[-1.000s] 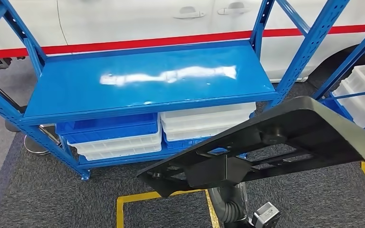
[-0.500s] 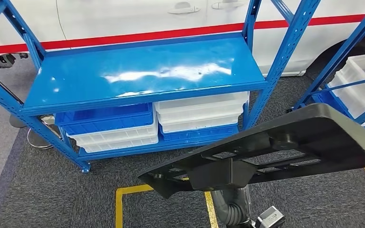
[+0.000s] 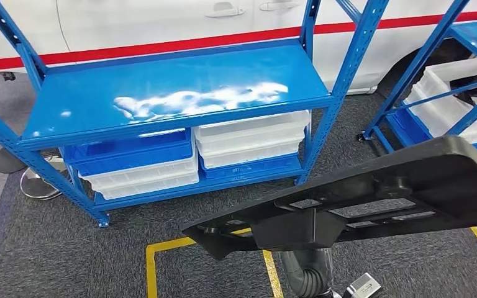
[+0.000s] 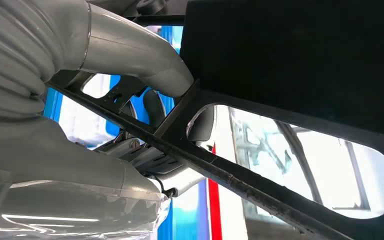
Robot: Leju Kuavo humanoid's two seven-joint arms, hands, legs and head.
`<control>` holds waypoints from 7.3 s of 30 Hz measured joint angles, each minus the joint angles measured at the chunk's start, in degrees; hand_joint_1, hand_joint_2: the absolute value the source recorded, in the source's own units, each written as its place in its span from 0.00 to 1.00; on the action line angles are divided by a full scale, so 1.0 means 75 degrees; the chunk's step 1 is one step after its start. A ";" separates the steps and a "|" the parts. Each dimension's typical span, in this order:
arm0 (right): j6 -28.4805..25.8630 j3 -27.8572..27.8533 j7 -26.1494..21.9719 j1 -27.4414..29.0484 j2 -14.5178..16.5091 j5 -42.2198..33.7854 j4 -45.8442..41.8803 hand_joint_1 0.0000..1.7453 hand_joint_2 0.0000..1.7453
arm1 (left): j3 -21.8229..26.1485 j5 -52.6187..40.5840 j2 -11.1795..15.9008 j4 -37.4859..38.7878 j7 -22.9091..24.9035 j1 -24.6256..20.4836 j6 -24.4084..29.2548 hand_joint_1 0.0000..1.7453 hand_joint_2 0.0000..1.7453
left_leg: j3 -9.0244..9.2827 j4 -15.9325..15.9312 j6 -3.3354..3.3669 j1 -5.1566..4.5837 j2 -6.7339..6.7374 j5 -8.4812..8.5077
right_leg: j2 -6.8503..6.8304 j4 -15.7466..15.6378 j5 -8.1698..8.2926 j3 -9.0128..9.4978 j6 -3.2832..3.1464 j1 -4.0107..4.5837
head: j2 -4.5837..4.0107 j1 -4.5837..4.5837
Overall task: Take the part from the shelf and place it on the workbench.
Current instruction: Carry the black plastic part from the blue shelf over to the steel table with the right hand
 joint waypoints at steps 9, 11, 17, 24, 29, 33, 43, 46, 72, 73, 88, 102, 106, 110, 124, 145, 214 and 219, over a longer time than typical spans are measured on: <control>-0.0207 -0.0048 -0.0457 0.0463 -0.0002 -0.0063 -0.0062 1.00 1.00 | -0.0002 -0.0160 -0.0012 0.0002 0.0051 0.0017 -0.0026 0.00 0.00 | -0.0446 0.1255 -0.0382 0.0043 -0.0510 -0.0870 | 0.0273 -0.0669 0.0290 0.0143 -0.0435 0.0036 | 0.0000 -0.0002; -0.0278 -0.0064 -0.0471 0.0524 -0.0002 -0.0085 -0.0068 1.00 1.00 | -0.0003 -0.0195 -0.0012 0.0004 0.0074 0.0055 -0.0026 0.00 0.00 | -0.0793 0.2063 -0.0373 0.0043 -0.0626 -0.1142 | 0.0504 -0.0650 0.0312 0.0110 -0.0460 0.0074 | 0.0000 -0.0001; -0.0377 -0.0113 -0.0488 0.0627 0.0000 -0.0103 -0.0160 1.00 1.00 | -0.0001 -0.0247 0.0001 0.0006 0.0089 0.0049 -0.0026 0.00 0.00 | -0.0013 0.0253 -0.0098 0.0007 -0.1272 -0.0098 | 0.1129 -0.0541 0.0354 0.0034 -0.0386 0.0112 | 0.0000 0.0001; -0.0503 -0.0154 -0.0506 0.0724 0.0004 -0.0109 -0.0336 1.00 1.00 | 0.0001 -0.0326 -0.0023 0.0006 0.0109 0.0017 -0.0028 0.00 0.00 | 0.0107 -0.0200 0.0054 0.0049 -0.0725 0.0107 | 0.0581 0.0436 -0.0182 -0.0577 -0.0081 0.0084 | 0.0000 0.0001; -0.0560 -0.0180 -0.0533 0.0749 0.0004 -0.0106 -0.0349 1.00 1.00 | 0.0015 -0.0393 -0.0023 0.0006 0.0114 0.0020 -0.0042 0.00 0.00 | 0.0066 -0.0119 0.0003 0.0033 -0.0141 0.0063 | 0.0221 0.0739 -0.0073 -0.0637 0.0042 -0.0046 | 0.0000 0.0001; -0.0580 -0.0207 -0.0581 0.0728 0.0010 -0.0098 -0.0369 1.00 1.00 | 0.0052 -0.0450 -0.0020 0.0006 0.0115 -0.0008 -0.0045 0.00 0.00 | 0.0074 -0.0002 -0.0190 -0.0027 0.0152 -0.0066 | -0.0219 -0.0553 0.0269 0.0055 -0.0111 0.0010 | 0.0000 0.0000; -0.0615 -0.0267 -0.0641 0.0765 0.0033 -0.0097 -0.0428 1.00 1.00 | 0.0167 -0.0517 -0.0006 0.0006 0.0125 0.0026 -0.0055 0.00 0.00 | -0.0741 0.2088 -0.0317 0.0029 -0.0671 -0.1088 | 0.0724 -0.0551 0.0455 -0.0134 -0.0448 0.0081 | 0.0000 -0.0001; -0.0614 -0.0271 -0.0642 0.0764 0.0035 -0.0096 -0.0428 1.00 1.00 | 0.0173 -0.0519 -0.0001 0.0006 0.0126 0.0023 -0.0055 0.00 0.00 | -0.0102 0.0669 -0.0173 0.0023 -0.1099 -0.0346 | 0.1046 -0.0502 0.0477 -0.0143 -0.0411 0.0100 | 0.0000 0.0000; -0.0638 -0.0351 -0.0686 0.0846 0.0085 -0.0119 -0.0544 1.00 1.00 | 0.0279 -0.0598 0.0001 0.0006 0.0377 0.0017 -0.0079 0.00 0.00 | -0.0730 0.2117 -0.0350 0.0013 -0.0648 -0.1263 | 0.0540 -0.0601 0.0373 -0.0025 -0.0453 0.0068 | 0.0000 -0.0001; -0.0638 -0.0352 -0.0687 0.0854 0.0085 -0.0120 -0.0544 1.00 1.00 | 0.0295 -0.0600 0.0001 0.0006 0.0386 0.0032 -0.0079 0.00 0.00 | -0.0794 0.2193 -0.0351 0.0014 -0.0656 -0.1171 | 0.0662 -0.0583 0.0372 -0.0027 -0.0452 0.0072 | 0.0000 -0.0001; -0.0627 -0.0412 -0.0745 0.0934 0.0103 -0.0126 -0.0600 1.00 1.00 | 0.0354 -0.0657 0.0000 0.0009 0.0495 0.0050 -0.0073 0.00 0.00 | -0.0064 0.0071 0.0058 -0.0025 -0.0370 -0.0032 | 0.0379 0.1528 -0.0556 -0.1132 -0.0010 0.0019 | 0.0000 0.0001; -0.0622 -0.0473 -0.0758 0.0941 0.0144 -0.0132 -0.0662 1.00 1.00 | 0.0358 -0.0678 -0.0009 0.0009 0.0496 0.0024 -0.0090 0.00 0.00 | -0.0751 0.2018 -0.0309 -0.0032 -0.0624 -0.1206 | 0.0478 -0.0653 0.0341 0.0036 -0.0474 0.0102 | 0.0000 -0.0001; -0.0623 -0.0475 -0.0756 0.0951 0.0146 -0.0132 -0.0661 1.00 1.00 | 0.0363 -0.0677 -0.0008 0.0009 0.0498 0.0043 -0.0090 0.00 0.00 | -0.0509 0.1285 -0.0317 0.0021 -0.0842 -0.0483 | 0.0948 -0.0550 0.0315 0.0027 -0.0436 0.0084 | 0.0000 -0.0001; -0.0617 -0.0478 -0.0761 0.0950 0.0149 -0.0130 -0.0665 1.00 1.00 | 0.0375 -0.0699 -0.0007 0.0009 0.0500 0.0038 -0.0095 0.00 0.00 | -0.0100 0.0246 -0.0254 0.0047 -0.1278 -0.0175 | 0.1336 -0.0442 0.0326 -0.0104 -0.0261 0.0074 | 0.0000 -0.0001; -0.0606 -0.0531 -0.0787 0.0981 0.0151 -0.0108 -0.0683 1.00 1.00 | 0.0408 -0.0817 0.0005 0.0009 0.0495 0.0021 -0.0168 0.00 0.00 | 0.0022 0.0101 -0.0106 -0.0044 0.0133 -0.0161 | -0.0276 -0.0468 0.0204 0.0033 -0.0168 0.0138 | 0.0000 -0.0001; -0.0676 -0.0603 -0.0796 0.1060 0.0260 0.0072 -0.0751 1.00 1.00 | 0.0435 -0.0892 -0.0004 0.0009 0.0501 0.0010 -0.0187 0.00 0.00 | -0.0152 0.0140 -0.0018 0.0090 -0.0943 -0.0030 | 0.0824 0.0060 -0.0057 -0.0377 -0.0073 0.0062 | 0.0000 0.0001; -0.2036 -0.0656 -0.0931 0.1096 0.0462 0.1458 -0.0931 1.00 1.00 | 0.0731 -0.1302 -0.0039 0.0009 0.0359 0.0013 -0.0254 0.00 0.00 | 0.0037 -0.0022 0.0000 0.0082 -0.0334 -0.0138 | 0.0348 0.1321 -0.0490 -0.1033 0.0051 -0.0021 | 0.0000 0.0002; -0.2091 -0.0644 -0.0885 0.1081 0.0460 0.1508 -0.0933 1.00 1.00 | 0.0736 -0.1329 -0.0050 0.0009 0.0358 -0.0018 -0.0278 0.00 0.00 | 0.0231 -0.0011 -0.0180 0.0026 0.0092 -0.0323 | -0.0221 -0.0488 0.0293 -0.0063 -0.0055 0.0043 | 0.0000 0.0001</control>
